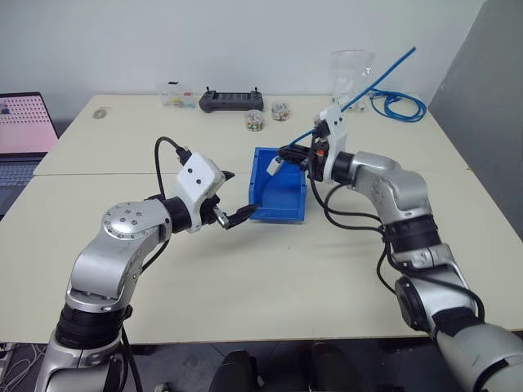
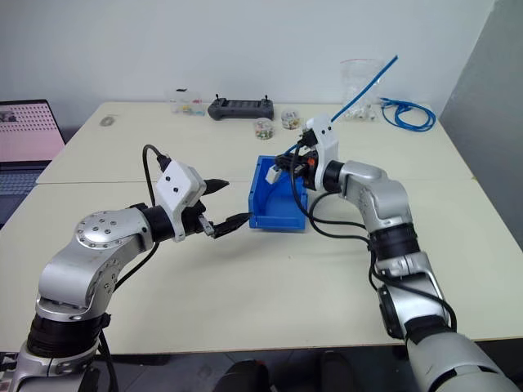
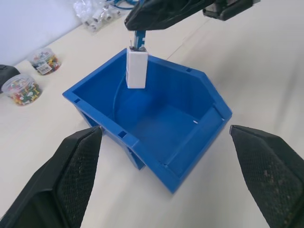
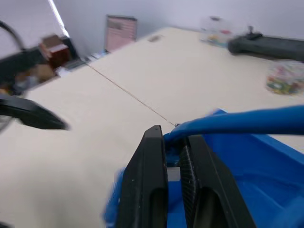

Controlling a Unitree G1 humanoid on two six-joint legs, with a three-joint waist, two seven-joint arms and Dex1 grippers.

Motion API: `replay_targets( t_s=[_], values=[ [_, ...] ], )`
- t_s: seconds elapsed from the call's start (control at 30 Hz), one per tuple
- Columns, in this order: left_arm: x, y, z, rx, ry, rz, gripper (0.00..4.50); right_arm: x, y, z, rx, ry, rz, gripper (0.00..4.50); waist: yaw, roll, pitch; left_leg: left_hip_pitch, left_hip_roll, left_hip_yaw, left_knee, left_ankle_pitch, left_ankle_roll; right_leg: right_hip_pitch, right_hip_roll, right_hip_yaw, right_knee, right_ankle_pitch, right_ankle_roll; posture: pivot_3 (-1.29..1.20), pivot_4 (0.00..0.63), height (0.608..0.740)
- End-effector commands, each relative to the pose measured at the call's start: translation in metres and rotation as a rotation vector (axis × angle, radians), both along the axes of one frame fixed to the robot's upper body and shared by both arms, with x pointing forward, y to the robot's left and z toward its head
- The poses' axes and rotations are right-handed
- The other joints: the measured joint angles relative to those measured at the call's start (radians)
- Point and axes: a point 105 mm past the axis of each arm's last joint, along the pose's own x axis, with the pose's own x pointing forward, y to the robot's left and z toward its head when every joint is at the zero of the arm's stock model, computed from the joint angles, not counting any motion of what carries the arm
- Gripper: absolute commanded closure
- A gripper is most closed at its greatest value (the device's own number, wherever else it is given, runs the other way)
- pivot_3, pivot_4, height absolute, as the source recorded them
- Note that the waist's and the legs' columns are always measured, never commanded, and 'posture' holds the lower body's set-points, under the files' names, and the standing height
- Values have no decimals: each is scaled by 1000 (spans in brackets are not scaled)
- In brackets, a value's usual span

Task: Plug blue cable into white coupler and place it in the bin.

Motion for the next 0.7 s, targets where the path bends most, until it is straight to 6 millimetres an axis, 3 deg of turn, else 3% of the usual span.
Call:
replay_targets(
  t_s=[0.03,0.2,0.37,0.47,0.6,0.7],
  values=[
    [3,-5,11,-1,-52,-8,0,17,-16,5,-115,-38,-20,3283,0,0,0,-2,0,0,0,0,0,-2,0,0,0,0,0,0,150,740],
    [8,-1,13,-1,-55,3,0,24,-44,8,-240,-56,-16,2078,3,0,0,-7,0,0,1,0,0,-4,-1,0,-2,0,0,0,150,740],
    [21,14,24,-15,-70,53,0,17,-80,24,-335,-69,35,925,3,0,4,-8,0,-1,1,0,0,-5,-1,-1,-1,0,0,0,150,740],
    [28,25,27,-31,-60,90,0,5,-101,12,-457,-72,99,221,3,0,4,-8,0,-1,2,0,0,-5,-1,-2,-1,0,0,0,150,740],
    [31,45,23,-60,-14,156,0,-26,-122,-13,-606,-75,244,94,3,0,4,-8,0,-1,2,0,0,-5,-1,-2,-2,0,0,0,150,740],
    [28,62,18,-61,16,205,0,-55,-128,-24,-601,-66,309,94,1,0,5,-9,0,0,2,0,0,-5,-1,-2,-1,0,0,0,150,740]
  ],
)
